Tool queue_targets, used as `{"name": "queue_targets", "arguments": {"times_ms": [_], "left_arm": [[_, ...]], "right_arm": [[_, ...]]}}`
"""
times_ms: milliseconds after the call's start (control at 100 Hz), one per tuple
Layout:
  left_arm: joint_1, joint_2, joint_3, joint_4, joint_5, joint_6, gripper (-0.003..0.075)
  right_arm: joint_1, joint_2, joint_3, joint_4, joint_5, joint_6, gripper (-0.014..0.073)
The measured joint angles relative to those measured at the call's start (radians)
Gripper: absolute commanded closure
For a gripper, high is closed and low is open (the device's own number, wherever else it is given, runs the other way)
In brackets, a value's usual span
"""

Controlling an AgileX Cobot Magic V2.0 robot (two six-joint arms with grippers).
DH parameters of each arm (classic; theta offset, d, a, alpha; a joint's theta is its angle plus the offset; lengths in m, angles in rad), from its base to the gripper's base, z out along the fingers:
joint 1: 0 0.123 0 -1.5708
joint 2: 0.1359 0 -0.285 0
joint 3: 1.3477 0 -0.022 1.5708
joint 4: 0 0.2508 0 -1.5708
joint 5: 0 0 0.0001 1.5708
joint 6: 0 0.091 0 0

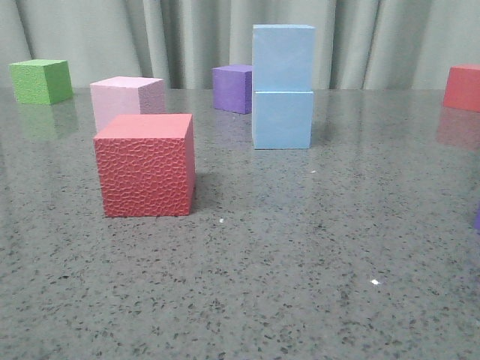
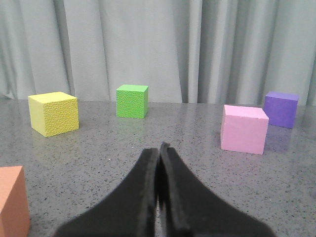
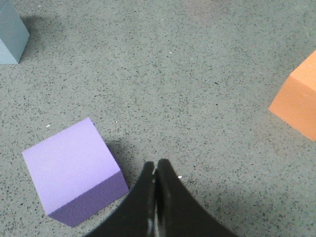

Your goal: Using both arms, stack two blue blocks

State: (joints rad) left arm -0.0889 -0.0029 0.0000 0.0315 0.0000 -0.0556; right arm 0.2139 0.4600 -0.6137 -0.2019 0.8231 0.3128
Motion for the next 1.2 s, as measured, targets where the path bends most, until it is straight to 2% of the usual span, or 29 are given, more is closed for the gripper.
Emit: {"name": "queue_targets", "arguments": {"times_ms": [300,580,780,1000,1200], "left_arm": [[0.0,0.0,0.0,0.0,0.0,0.0,0.0739],[0.0,0.0,0.0,0.0,0.0,0.0,0.0739],[0.0,0.0,0.0,0.0,0.0,0.0,0.0739],[0.0,0.0,0.0,0.0,0.0,0.0,0.0739],[0.0,0.0,0.0,0.0,0.0,0.0,0.0739]], "right_arm": [[0.0,-0.018,0.004,0.001,-0.025,0.0,0.0715],[0.0,-0.18,0.14,0.013,-0.288,-0.014,0.0715],[-0.004,-0.321,0.272,0.104,-0.388,-0.138,0.0715],[-0.078,-0.456,0.385,0.185,-0.4,-0.19,0.0715],[-0.155,-0.47,0.46,0.232,-0.452,-0.194,0.0715]]}}
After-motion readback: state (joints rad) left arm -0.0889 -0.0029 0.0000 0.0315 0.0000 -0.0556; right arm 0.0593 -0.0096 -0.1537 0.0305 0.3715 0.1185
